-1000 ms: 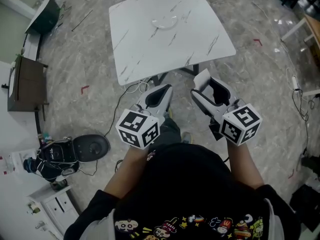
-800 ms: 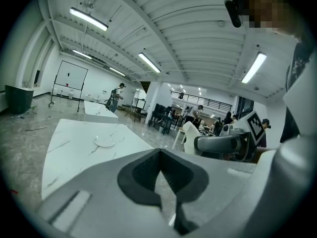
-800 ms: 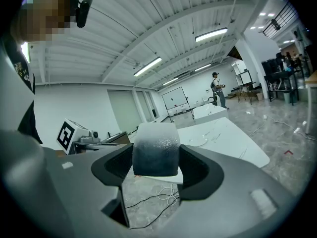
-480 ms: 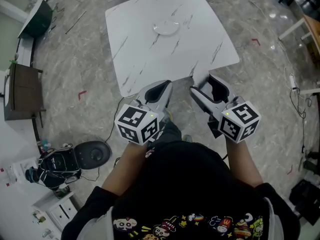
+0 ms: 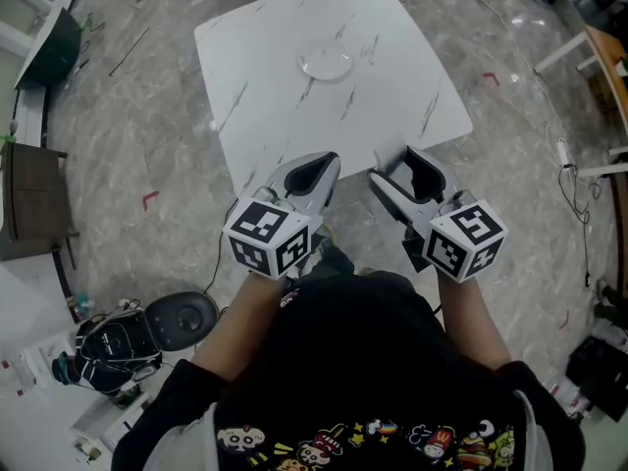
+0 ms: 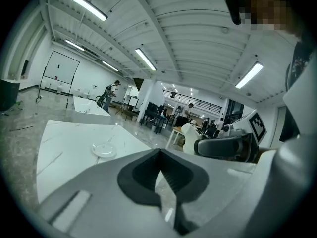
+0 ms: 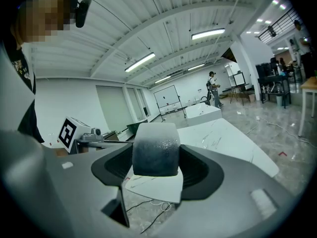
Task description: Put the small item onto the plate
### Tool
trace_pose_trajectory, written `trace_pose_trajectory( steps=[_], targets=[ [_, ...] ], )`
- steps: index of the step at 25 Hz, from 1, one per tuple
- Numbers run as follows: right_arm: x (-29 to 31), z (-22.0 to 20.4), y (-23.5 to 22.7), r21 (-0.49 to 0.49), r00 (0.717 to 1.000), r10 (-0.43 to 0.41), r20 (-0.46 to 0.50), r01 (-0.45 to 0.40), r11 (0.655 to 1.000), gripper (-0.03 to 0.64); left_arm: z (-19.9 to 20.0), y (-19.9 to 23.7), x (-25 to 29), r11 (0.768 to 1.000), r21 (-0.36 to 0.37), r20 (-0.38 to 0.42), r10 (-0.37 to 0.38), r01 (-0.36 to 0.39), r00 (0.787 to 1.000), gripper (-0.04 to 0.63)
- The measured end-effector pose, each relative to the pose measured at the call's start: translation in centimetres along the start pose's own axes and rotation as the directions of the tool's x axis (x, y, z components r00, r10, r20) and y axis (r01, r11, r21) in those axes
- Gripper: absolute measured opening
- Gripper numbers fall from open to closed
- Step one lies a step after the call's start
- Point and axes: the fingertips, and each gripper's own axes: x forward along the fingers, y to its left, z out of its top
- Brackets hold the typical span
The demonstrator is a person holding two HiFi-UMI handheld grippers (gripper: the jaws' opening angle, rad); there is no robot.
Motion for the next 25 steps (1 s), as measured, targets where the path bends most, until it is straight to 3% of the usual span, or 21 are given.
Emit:
trace_pose_trajectory(
  steps=[12, 25],
  targets=[
    [3.4, 0.1, -0.6, 0.018, 0.999, -0.03, -0.015, 0.03, 0.999, 0.322, 0.2, 3.6, 0.3, 1.0, -0.016, -0.019, -0.011, 0.011, 1.0, 0.001],
    [9.5, 1.1, -5.0, 0.002, 0.995, 0.034, -0.092, -0.034, 0.999, 0.321, 0.3, 8.5, 3.5, 0.995, -0.065, -0.048, 0.074, -0.077, 0.996, 0.0]
  ],
)
